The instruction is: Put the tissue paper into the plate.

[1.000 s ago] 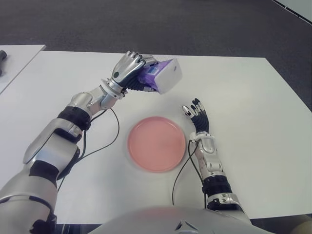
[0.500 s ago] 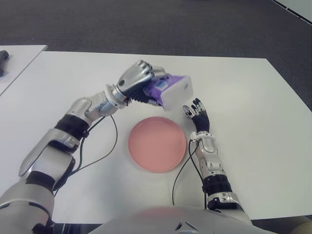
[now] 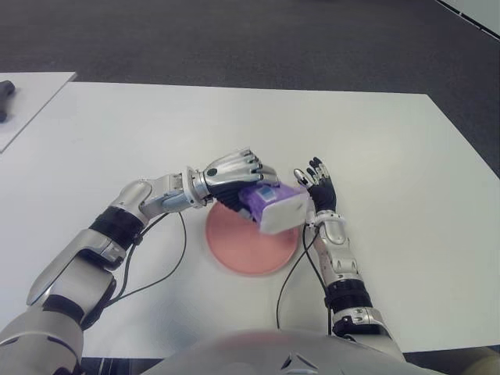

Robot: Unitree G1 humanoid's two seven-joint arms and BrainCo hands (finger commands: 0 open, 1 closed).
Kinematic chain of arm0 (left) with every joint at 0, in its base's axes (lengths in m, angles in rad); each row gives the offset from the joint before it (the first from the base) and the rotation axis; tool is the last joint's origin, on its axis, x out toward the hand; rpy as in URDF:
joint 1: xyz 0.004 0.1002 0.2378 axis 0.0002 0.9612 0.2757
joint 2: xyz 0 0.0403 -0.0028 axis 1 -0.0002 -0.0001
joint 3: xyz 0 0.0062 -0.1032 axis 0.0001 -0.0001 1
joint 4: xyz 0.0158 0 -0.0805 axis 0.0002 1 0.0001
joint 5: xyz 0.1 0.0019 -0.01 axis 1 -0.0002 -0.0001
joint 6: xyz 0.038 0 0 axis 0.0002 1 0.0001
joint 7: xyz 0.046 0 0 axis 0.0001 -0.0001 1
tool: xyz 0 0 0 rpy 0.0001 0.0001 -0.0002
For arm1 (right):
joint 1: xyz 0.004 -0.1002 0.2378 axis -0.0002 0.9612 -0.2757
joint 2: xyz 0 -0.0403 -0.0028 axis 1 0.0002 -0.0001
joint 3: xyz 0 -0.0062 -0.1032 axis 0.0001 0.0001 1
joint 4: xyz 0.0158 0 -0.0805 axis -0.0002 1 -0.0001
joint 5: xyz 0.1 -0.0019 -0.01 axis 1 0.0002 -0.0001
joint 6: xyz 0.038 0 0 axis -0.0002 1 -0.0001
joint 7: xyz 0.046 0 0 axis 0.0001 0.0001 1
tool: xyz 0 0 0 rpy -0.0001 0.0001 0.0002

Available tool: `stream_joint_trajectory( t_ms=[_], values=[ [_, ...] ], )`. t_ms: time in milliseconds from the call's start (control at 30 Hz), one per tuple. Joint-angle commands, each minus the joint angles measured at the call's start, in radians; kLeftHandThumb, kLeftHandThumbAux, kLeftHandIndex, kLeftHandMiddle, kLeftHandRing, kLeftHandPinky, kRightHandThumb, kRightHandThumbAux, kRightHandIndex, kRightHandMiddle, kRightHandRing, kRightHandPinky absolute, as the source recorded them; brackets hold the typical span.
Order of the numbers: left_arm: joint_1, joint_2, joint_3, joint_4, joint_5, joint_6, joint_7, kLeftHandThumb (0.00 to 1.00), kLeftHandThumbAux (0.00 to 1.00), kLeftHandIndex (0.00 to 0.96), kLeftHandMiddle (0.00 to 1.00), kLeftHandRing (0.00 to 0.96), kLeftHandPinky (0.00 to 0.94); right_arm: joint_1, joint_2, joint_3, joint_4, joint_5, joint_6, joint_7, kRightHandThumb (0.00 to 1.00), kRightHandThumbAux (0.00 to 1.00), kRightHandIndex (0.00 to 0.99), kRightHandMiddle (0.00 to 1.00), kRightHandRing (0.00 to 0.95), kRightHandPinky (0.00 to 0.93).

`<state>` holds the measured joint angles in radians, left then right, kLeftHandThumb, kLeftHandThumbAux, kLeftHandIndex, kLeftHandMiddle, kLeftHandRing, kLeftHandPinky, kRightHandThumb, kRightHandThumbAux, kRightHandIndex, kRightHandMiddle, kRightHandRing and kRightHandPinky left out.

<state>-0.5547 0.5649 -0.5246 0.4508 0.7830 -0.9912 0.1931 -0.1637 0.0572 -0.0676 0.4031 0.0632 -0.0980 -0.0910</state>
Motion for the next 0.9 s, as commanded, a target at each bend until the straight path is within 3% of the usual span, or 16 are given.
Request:
stream_joint_trajectory(
  t_ms=[33,233,500,900],
  values=[
    [0.035,0.009,-0.009,0.016,0.008,0.038,-0.081,0.853,0.667,0.401,0.537,0.835,0.808,0.051,0.005,-0.007,0.053,0.0,0.046,-0.004,0.204,0.66,0.0,0.0,0.0,0.009],
    [0.042,0.01,-0.031,0.004,0.11,0.089,-0.08,0.853,0.666,0.402,0.539,0.832,0.804,0.053,0.007,-0.006,0.051,-0.002,0.047,-0.006,0.204,0.66,0.0,0.0,0.0,0.009],
    [0.046,0.018,-0.071,0.008,0.161,0.128,-0.14,0.853,0.666,0.402,0.537,0.824,0.79,0.057,0.013,-0.001,0.046,-0.005,0.047,-0.011,0.204,0.66,0.0,0.0,0.0,0.009],
    [0.002,0.055,-0.138,0.02,0.183,0.12,-0.226,0.854,0.667,0.4,0.529,0.815,0.732,0.062,0.018,0.006,0.04,-0.007,0.046,-0.016,0.204,0.66,0.0,0.0,0.0,0.009]
  ],
)
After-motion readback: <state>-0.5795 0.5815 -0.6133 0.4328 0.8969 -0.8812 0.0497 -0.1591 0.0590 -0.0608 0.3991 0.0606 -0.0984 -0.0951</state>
